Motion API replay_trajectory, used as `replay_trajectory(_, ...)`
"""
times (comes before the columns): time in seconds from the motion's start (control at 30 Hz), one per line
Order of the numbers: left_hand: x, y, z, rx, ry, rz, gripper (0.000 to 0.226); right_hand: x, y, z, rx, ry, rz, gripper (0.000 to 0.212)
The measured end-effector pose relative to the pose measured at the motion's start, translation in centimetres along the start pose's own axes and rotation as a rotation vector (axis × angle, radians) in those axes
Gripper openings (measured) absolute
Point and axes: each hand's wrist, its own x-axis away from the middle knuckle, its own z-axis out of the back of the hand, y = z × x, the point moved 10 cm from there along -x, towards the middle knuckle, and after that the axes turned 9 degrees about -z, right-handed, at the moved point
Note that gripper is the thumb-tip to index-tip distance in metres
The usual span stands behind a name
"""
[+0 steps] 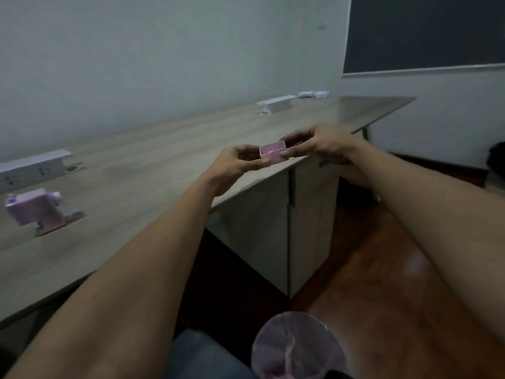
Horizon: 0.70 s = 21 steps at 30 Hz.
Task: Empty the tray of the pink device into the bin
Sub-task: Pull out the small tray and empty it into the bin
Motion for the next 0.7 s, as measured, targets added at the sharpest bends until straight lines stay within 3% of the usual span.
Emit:
replay_trajectory(0.13,1.2,-3.1,-3.8,0.038,-0.045,0.051,0.048,1.8,5.6,0.2,-0.129,0.021,-0.089,0.052)
replay_trajectory(0.27,2.6,-5.7,-6.2,0.115,-0.036,0.078,0.053,2.8,10.2,-0.3,-0.26,0.009,-0.183,0.079)
replay_trajectory(0.43,5.7,-11.1,-9.6,0.223,-0.01,0.178,0.055,3.9,16.5,-2.0,-0.349,-0.018,-0.276,0.043)
replay_trajectory(0.7,11.9,-21.2,-12.6,0.313,-0.008,0.376,0.06,6.1,26.0,-8.3,-0.344,-0.071,-0.466,0.05)
